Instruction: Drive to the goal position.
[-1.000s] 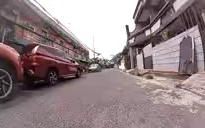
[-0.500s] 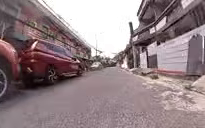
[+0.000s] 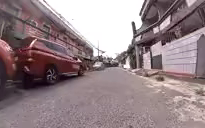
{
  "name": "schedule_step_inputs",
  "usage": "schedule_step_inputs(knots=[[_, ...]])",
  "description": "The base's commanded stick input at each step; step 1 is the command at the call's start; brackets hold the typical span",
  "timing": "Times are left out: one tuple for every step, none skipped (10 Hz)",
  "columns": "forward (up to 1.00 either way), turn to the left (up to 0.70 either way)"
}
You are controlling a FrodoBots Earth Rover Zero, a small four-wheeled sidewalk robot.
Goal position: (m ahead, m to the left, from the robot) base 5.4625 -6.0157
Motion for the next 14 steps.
schedule_step_inputs(knots=[[0.50, 0.06], [0.50, 0.06], [0.50, 0.06], [0.50, 0.06], [0.50, 0.06], [0.50, 0.04], [0.50, -0.12], [0.50, -0.44], [0.50, -0.44], [0.50, -0.44], [0.50, -0.44], [0.50, -0.42], [0.50, -0.04], [0.50, 0.06]])
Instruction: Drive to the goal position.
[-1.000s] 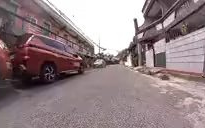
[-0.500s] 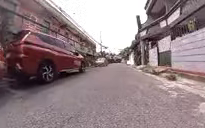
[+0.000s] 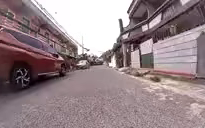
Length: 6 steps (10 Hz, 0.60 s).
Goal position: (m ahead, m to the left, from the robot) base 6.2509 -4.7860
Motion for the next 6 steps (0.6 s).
schedule_step_inputs(knots=[[0.50, 0.06], [0.50, 0.06], [0.50, 0.06], [0.50, 0.06], [0.50, 0.06], [0.50, 0.06]])
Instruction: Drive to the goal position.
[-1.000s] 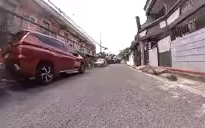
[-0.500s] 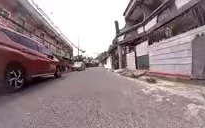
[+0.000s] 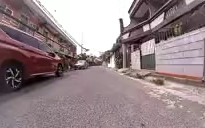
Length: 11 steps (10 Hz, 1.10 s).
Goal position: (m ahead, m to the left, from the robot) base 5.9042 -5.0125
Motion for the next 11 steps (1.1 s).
schedule_step_inputs(knots=[[0.50, 0.06], [0.50, 0.06], [0.50, 0.06], [0.50, 0.06], [0.50, 0.06], [0.50, 0.06], [0.50, 0.06], [0.50, 0.06], [0.50, 0.06], [0.50, 0.06], [0.50, 0.06]])
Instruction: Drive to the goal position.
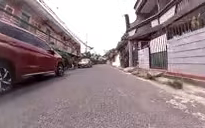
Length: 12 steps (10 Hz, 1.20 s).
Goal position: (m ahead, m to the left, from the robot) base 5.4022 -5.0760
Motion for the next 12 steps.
schedule_step_inputs(knots=[[0.50, 0.06], [0.50, 0.06], [0.50, 0.06], [0.50, 0.06], [0.50, 0.06], [0.50, 0.06], [0.50, 0.06], [0.50, 0.06], [0.50, 0.06], [0.50, 0.06], [0.50, 0.06], [0.50, 0.06]])
